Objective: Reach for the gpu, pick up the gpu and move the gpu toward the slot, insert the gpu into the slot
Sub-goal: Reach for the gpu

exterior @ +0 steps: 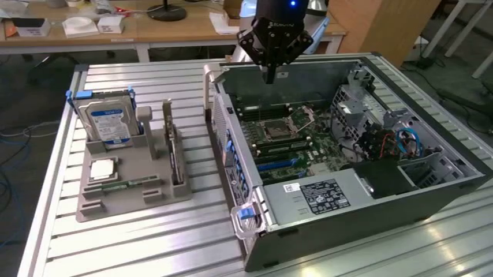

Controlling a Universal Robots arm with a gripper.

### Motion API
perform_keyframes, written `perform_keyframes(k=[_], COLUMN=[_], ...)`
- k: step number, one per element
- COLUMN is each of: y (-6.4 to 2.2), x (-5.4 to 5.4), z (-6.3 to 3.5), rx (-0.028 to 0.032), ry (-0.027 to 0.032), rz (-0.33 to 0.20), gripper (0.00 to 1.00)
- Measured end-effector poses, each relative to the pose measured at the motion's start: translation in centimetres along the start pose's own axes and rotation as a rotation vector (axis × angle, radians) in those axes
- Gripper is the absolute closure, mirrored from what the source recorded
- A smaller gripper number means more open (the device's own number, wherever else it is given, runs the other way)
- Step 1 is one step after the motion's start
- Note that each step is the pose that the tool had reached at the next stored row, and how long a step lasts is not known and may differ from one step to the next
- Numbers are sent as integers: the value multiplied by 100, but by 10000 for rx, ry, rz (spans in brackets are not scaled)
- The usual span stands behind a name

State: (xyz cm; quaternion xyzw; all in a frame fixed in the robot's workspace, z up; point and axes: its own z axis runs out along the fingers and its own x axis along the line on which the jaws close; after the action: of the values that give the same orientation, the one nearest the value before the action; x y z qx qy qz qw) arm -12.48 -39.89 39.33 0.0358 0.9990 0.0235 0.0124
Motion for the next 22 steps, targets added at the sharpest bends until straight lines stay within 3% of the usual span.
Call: perform_keyframes(k=[7, 22], y=[-7, -31], x=[96, 434], z=[-3, -12], rx=[-1, -5], ry=[1, 1], rz=[-2, -6], gripper=[90, 90])
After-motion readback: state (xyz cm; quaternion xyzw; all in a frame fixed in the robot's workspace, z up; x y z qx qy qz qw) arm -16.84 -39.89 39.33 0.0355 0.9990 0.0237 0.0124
